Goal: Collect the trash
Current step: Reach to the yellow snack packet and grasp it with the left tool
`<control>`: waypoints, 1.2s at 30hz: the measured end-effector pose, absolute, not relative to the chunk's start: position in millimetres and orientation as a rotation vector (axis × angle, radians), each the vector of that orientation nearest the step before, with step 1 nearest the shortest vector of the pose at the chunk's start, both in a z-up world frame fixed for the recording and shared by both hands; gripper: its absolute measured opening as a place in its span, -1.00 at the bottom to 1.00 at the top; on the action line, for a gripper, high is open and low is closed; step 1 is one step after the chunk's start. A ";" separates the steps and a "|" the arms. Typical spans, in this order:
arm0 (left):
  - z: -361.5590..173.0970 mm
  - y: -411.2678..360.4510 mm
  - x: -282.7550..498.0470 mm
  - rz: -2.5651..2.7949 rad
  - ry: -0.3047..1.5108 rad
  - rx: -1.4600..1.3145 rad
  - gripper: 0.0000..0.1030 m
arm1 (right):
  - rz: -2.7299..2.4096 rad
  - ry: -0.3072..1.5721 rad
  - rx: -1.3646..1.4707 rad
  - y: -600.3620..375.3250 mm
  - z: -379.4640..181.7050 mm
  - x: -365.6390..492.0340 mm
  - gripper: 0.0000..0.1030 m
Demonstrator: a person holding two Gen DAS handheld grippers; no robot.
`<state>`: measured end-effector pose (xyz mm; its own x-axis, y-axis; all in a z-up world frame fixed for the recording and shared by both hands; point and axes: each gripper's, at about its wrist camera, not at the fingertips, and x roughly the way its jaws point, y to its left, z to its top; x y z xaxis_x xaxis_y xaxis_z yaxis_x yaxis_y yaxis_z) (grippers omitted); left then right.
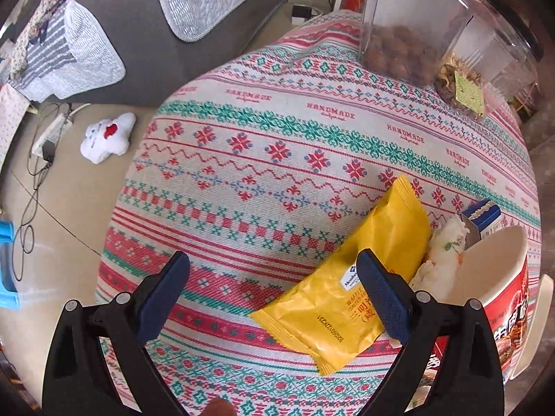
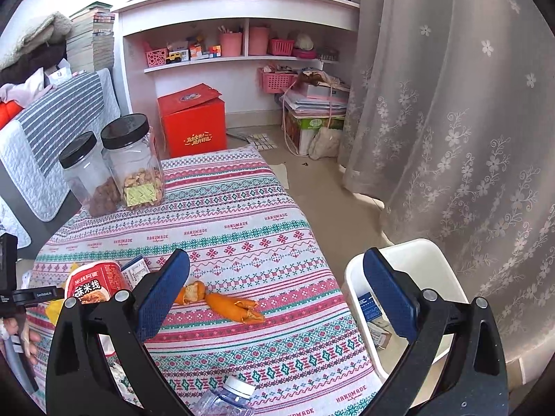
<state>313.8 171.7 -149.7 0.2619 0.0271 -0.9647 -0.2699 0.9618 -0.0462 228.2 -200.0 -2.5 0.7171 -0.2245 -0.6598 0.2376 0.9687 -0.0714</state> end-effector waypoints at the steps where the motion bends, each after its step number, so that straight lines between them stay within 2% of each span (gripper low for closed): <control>1: -154.5 169.5 314.6 0.185 1.307 -0.229 0.82 | -0.256 0.730 0.018 -200.1 -3.0 228.6 0.87; 3: -160.0 166.5 314.0 0.161 1.315 -0.237 0.73 | -0.253 0.735 0.022 -201.0 -3.6 229.0 0.87; 5: -156.3 161.5 311.8 0.135 1.302 -0.216 0.45 | -0.248 0.740 0.030 -201.9 -3.4 229.1 0.87; 7: -150.7 159.6 309.3 0.098 1.302 -0.234 -0.20 | -0.243 0.742 0.037 -202.8 -2.7 228.7 0.87; 8: -148.8 159.8 307.5 0.077 1.307 -0.260 -0.35 | -0.241 0.743 0.038 -203.1 -2.8 228.3 0.87; 9: -148.1 160.8 304.8 0.059 1.315 -0.286 -0.61 | -0.239 0.746 0.041 -203.2 -2.9 228.1 0.87; 10: -147.1 161.7 301.1 0.052 1.320 -0.306 -0.72 | -0.236 0.749 0.045 -203.6 -3.0 227.8 0.87; 13: -140.1 165.7 288.7 0.038 1.317 -0.360 -0.86 | -0.223 0.758 0.061 -205.8 -2.3 226.0 0.87; 20: -105.0 184.6 264.8 0.170 1.262 -0.347 -0.86 | -0.208 0.752 0.081 -214.0 2.1 216.9 0.87; 21: -105.9 191.8 264.7 0.193 1.258 -0.359 -0.72 | -0.207 0.756 0.083 -215.6 1.7 217.2 0.87; 22: -108.2 195.5 264.3 0.220 1.268 -0.371 -0.24 | -0.210 0.759 0.084 -217.3 1.3 217.0 0.87; 24: -117.6 207.7 268.9 0.270 1.268 -0.375 0.32 | -0.216 0.763 0.086 -219.3 0.9 217.3 0.87; 30: -125.5 187.5 297.5 0.245 1.259 -0.429 0.37 | -0.208 0.781 0.086 -218.3 -2.0 221.8 0.87; 33: -136.8 169.2 314.2 0.229 1.293 -0.383 0.46 | -0.196 0.799 0.074 -213.5 -5.5 225.3 0.87; 36: -149.8 159.1 323.8 0.185 1.346 -0.381 0.46 | -0.188 0.809 0.068 -211.0 -6.9 228.4 0.87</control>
